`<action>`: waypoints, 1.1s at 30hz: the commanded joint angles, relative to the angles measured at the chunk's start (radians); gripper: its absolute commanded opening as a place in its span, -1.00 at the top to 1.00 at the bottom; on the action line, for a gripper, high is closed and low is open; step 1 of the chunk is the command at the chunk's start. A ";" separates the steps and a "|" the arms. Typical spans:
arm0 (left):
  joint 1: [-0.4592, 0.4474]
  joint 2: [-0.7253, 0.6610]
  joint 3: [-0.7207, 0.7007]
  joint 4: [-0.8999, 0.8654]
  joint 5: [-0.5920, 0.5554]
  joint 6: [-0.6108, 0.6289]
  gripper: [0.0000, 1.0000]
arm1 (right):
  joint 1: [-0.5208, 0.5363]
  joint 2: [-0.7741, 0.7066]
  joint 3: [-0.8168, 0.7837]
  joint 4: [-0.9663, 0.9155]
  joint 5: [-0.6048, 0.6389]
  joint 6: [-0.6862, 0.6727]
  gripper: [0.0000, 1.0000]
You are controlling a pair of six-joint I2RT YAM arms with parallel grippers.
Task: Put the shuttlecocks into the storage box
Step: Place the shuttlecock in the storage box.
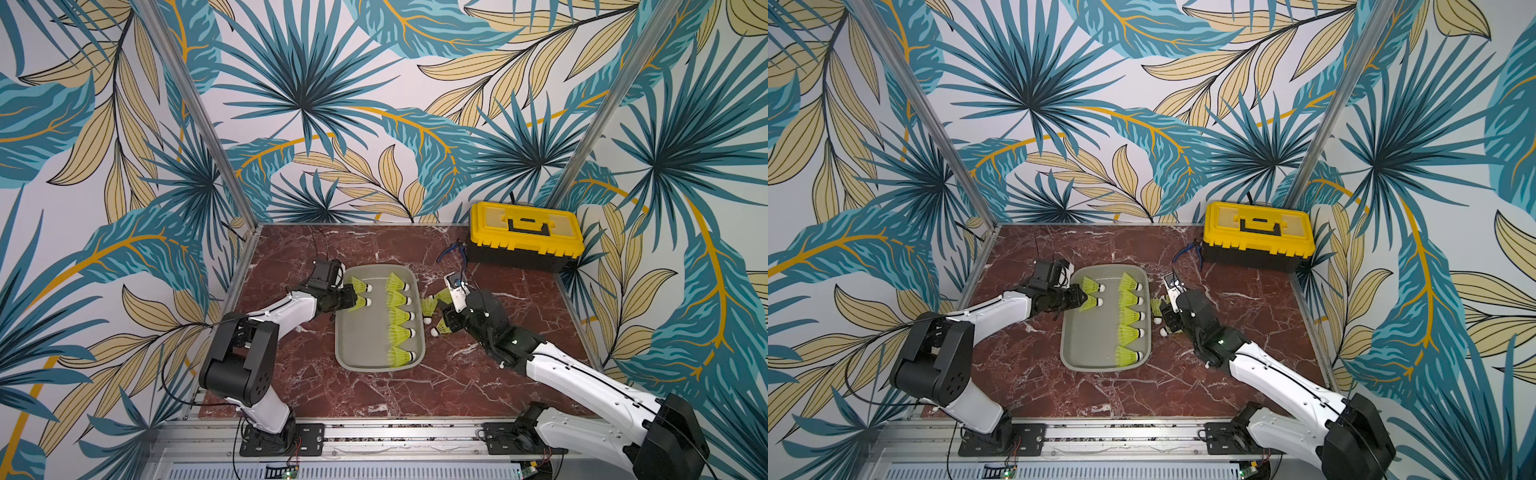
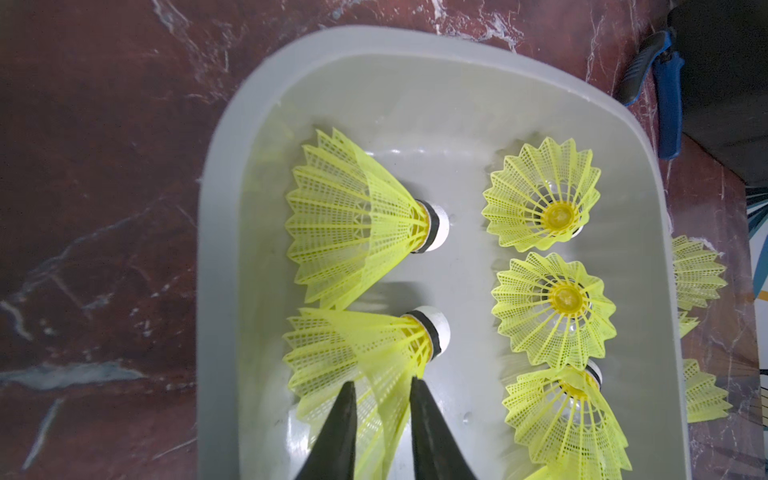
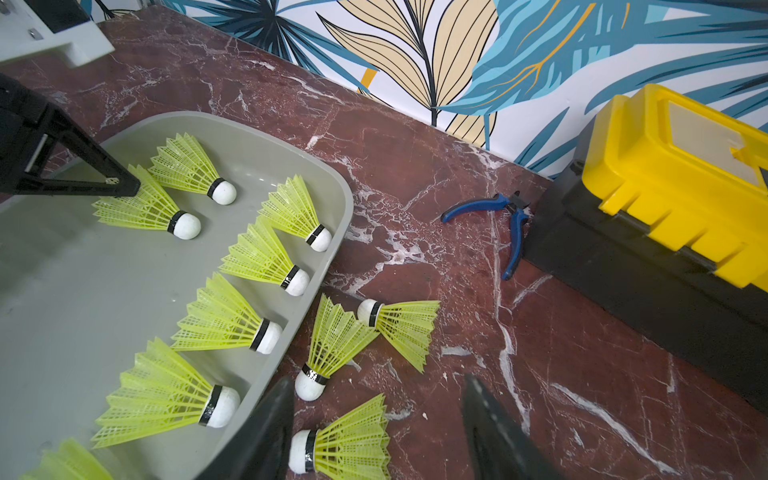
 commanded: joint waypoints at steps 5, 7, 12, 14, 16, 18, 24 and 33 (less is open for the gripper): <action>0.005 -0.004 0.057 -0.013 -0.014 0.007 0.27 | 0.003 -0.013 -0.024 -0.008 0.020 0.017 -0.29; 0.005 -0.009 0.057 -0.016 -0.016 0.007 0.17 | 0.003 -0.013 -0.027 -0.003 0.023 0.019 -0.29; 0.005 -0.024 0.060 -0.025 -0.014 0.011 0.04 | 0.004 -0.011 -0.029 -0.004 0.028 0.035 -0.29; 0.005 -0.037 0.063 -0.033 -0.013 0.012 -0.06 | 0.003 -0.010 -0.028 -0.010 0.031 0.051 -0.29; 0.005 -0.053 0.064 -0.040 -0.007 0.013 -0.12 | 0.002 -0.010 -0.026 -0.018 0.031 0.068 -0.29; 0.005 -0.076 0.067 -0.049 -0.001 0.013 -0.18 | 0.003 -0.007 -0.026 -0.025 0.038 0.103 -0.29; 0.005 -0.160 0.084 -0.096 0.045 0.012 -0.22 | 0.003 0.026 -0.007 -0.085 0.054 0.252 -0.29; 0.005 -0.361 0.073 -0.203 0.031 0.011 -0.23 | 0.003 0.030 0.063 -0.310 -0.009 0.469 -0.29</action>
